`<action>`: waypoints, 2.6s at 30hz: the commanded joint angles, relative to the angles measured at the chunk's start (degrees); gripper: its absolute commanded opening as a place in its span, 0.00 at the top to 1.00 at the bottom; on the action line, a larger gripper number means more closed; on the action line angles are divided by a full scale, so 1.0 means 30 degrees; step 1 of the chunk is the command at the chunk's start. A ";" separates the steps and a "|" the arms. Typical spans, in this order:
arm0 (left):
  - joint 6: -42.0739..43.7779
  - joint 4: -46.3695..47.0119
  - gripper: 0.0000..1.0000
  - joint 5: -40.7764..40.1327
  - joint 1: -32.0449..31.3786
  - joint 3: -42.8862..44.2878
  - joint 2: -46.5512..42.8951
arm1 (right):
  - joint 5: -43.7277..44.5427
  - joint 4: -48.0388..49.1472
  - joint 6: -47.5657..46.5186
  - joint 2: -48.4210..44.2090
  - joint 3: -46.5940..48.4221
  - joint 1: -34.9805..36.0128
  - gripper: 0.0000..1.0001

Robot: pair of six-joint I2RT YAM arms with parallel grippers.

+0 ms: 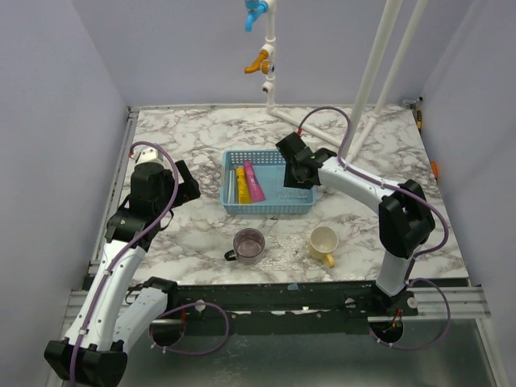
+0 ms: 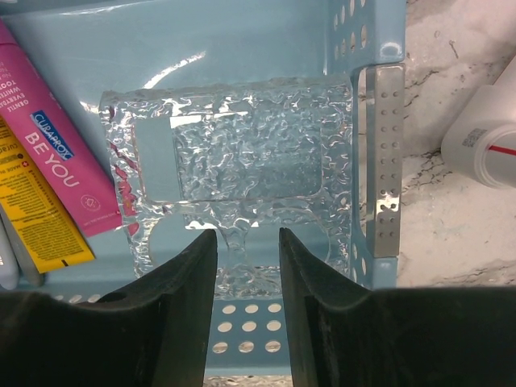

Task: Prepare toiletry sets of a toothbrush and toothpaste on the tray

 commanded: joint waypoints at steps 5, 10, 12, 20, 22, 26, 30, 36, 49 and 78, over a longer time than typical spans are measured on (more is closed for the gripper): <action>-0.0140 0.0221 0.01 0.0393 0.0119 0.0453 -0.0177 | -0.0269 0.0187 0.0508 0.0905 0.0806 -0.0135 0.61; -0.0140 0.0233 0.01 0.0393 0.0120 0.0453 -0.0173 | -0.0082 0.0182 0.0473 0.0971 0.0809 -0.0135 0.62; -0.0140 0.0218 0.01 0.0415 0.0117 0.0481 -0.0200 | -0.0035 0.0143 0.0430 0.1027 0.0849 -0.0138 0.64; -0.0140 0.0229 0.01 0.0393 0.0118 0.0453 -0.0209 | 0.0108 0.0019 0.0284 0.1198 0.1095 -0.0142 0.83; -0.0140 0.0227 0.01 0.0393 0.0117 0.0453 -0.0207 | 0.0095 -0.0042 0.0190 0.1148 0.1252 -0.0131 0.92; -0.0140 0.0219 0.01 0.0415 0.0120 0.0453 -0.0213 | 0.0031 -0.0157 -0.0227 0.0947 0.1720 -0.0115 0.99; -0.0140 0.0253 0.01 0.0452 0.0120 0.0453 -0.0202 | 0.0529 -0.0667 -0.0573 0.0703 0.2600 -0.0003 0.99; -0.0169 0.0248 0.01 0.0481 0.0105 0.0453 -0.0182 | 0.0920 -0.1370 -0.0925 0.0017 0.3693 0.0170 0.99; -0.0199 0.0248 0.01 0.0583 0.0120 0.0453 -0.0236 | 0.1428 -0.3350 -0.0677 -0.2451 0.4358 0.1300 0.99; -0.0316 0.0234 0.01 0.0452 0.0106 0.0233 -0.1253 | 0.5922 -0.8778 0.7604 -0.6072 0.1738 0.9900 0.99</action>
